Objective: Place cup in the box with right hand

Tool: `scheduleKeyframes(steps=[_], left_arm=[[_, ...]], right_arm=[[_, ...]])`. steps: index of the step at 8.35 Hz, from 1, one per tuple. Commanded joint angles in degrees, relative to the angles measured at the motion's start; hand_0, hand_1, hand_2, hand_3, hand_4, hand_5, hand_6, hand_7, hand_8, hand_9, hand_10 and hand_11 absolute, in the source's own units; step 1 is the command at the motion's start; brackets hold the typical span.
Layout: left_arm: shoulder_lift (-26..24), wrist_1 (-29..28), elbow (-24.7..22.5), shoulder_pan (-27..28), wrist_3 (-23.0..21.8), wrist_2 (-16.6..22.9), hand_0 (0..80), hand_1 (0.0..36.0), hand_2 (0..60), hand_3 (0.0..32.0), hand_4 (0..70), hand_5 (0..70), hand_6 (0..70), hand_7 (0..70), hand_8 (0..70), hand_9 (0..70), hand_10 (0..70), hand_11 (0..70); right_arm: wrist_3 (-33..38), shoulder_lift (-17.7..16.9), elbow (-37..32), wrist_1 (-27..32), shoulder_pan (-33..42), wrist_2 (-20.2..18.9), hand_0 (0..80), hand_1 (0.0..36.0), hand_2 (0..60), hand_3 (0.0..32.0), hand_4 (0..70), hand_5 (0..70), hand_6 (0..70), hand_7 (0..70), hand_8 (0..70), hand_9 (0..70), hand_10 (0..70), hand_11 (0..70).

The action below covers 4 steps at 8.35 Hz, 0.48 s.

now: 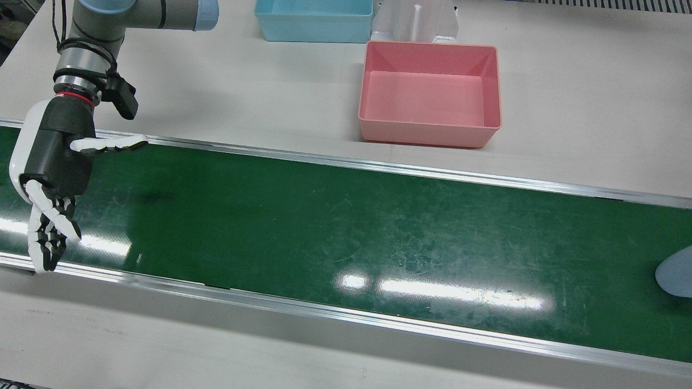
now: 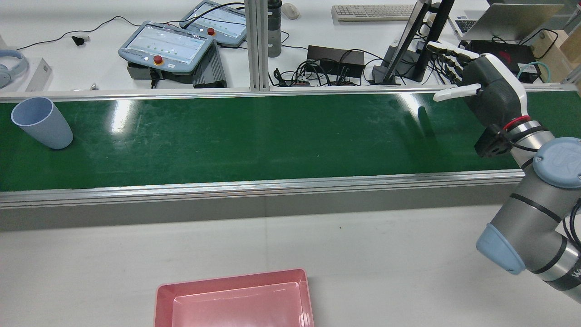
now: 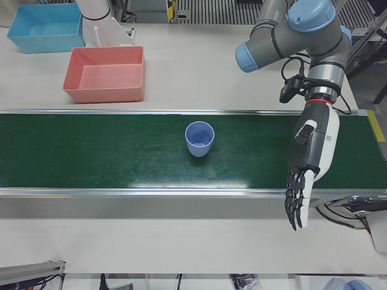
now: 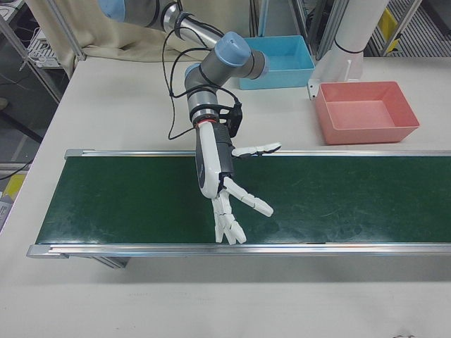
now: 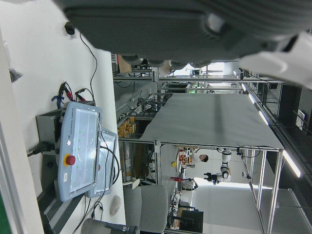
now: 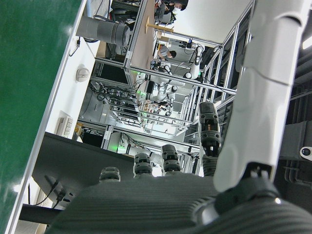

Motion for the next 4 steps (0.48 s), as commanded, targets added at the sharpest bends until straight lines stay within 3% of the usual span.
scheduleKeyframes(steps=[1, 2, 3, 4], left_arm=[[0.00, 0.00, 0.00, -0.03, 0.00, 0.00, 0.0, 0.0, 0.0, 0.0, 0.0, 0.0, 0.0, 0.0, 0.0, 0.0, 0.0, 0.0], [0.00, 0.00, 0.00, -0.03, 0.00, 0.00, 0.0, 0.0, 0.0, 0.0, 0.0, 0.0, 0.0, 0.0, 0.0, 0.0, 0.0, 0.0], [0.00, 0.00, 0.00, -0.03, 0.00, 0.00, 0.0, 0.0, 0.0, 0.0, 0.0, 0.0, 0.0, 0.0, 0.0, 0.0, 0.0, 0.0], [0.00, 0.00, 0.00, -0.03, 0.00, 0.00, 0.0, 0.0, 0.0, 0.0, 0.0, 0.0, 0.0, 0.0, 0.0, 0.0, 0.0, 0.0]], right_arm=[[0.09, 0.00, 0.15, 0.00, 0.18, 0.00, 57.7, 23.3, 24.0, 0.0, 12.4, 7.7, 5.9, 15.9, 4.2, 9.2, 0.6, 3.5], [0.09, 0.00, 0.15, 0.00, 0.27, 0.00, 53.3, 36.0, 60.0, 0.0, 7.9, 12.0, 7.3, 16.8, 6.0, 11.0, 2.4, 7.5], [0.09, 0.00, 0.15, 0.09, 0.27, 0.00, 76.6, 36.0, 60.0, 0.0, 9.0, 16.6, 8.7, 17.8, 7.7, 12.5, 4.0, 11.3], [0.09, 0.00, 0.15, 0.09, 0.27, 0.00, 80.0, 36.0, 60.0, 0.0, 9.3, 18.1, 9.2, 18.4, 8.2, 13.1, 4.5, 12.5]])
